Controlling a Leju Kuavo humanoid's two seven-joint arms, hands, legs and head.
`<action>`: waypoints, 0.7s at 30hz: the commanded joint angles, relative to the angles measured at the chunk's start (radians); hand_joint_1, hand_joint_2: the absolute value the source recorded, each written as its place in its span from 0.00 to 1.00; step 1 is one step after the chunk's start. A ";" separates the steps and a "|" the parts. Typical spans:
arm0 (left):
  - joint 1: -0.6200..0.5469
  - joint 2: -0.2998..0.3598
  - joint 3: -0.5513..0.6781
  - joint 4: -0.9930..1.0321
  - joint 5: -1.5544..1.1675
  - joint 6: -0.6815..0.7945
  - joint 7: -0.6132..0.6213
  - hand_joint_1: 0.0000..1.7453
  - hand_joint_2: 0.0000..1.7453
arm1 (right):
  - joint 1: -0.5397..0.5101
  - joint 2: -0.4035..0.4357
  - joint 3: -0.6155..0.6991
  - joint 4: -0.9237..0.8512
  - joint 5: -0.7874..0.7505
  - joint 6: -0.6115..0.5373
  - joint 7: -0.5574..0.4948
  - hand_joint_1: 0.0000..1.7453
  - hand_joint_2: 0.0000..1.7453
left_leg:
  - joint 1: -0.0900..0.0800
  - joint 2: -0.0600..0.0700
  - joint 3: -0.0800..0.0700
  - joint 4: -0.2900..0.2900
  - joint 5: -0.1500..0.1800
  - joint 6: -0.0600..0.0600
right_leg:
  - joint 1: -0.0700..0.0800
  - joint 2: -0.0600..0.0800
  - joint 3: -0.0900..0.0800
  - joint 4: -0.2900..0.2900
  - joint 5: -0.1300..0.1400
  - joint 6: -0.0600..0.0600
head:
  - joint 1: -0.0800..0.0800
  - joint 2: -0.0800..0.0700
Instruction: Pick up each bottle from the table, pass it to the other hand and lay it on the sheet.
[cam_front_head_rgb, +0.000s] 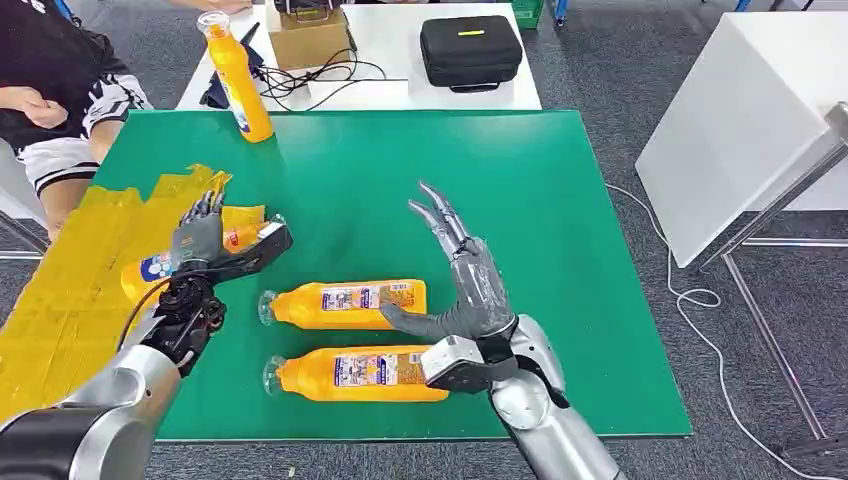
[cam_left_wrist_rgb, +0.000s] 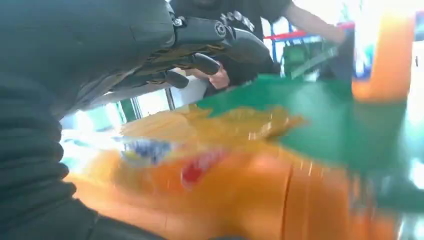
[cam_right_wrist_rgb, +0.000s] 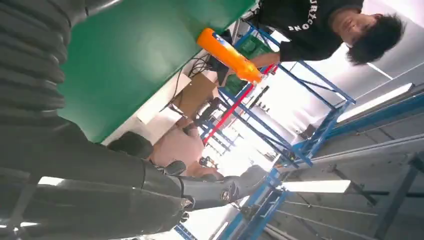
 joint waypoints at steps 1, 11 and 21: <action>0.144 -0.145 0.321 -0.489 1.135 -0.554 -0.544 0.00 0.00 | -0.077 -0.048 0.078 0.207 0.292 -0.151 0.156 0.00 1.00 | 0.001 -0.002 0.004 -0.001 -0.001 0.000 | 0.001 -0.003 0.006 -0.002 -0.002 0.001 | 0.000 0.000; 0.345 -0.175 0.105 -0.814 1.623 -0.724 -0.499 0.00 0.00 | -0.256 0.049 0.130 0.642 0.642 -0.019 0.341 0.00 1.00 | 0.000 0.004 0.004 0.000 -0.002 -0.001 | 0.000 0.003 0.004 -0.001 -0.001 0.000 | 0.000 0.000; 0.478 -0.191 -0.043 -1.011 1.664 -0.891 -0.564 0.00 0.00 | -0.379 0.103 0.204 0.890 0.600 0.171 0.174 0.00 1.00 | 0.000 0.004 0.006 0.000 -0.003 -0.001 | 0.001 0.002 0.005 -0.001 -0.002 0.001 | 0.000 0.000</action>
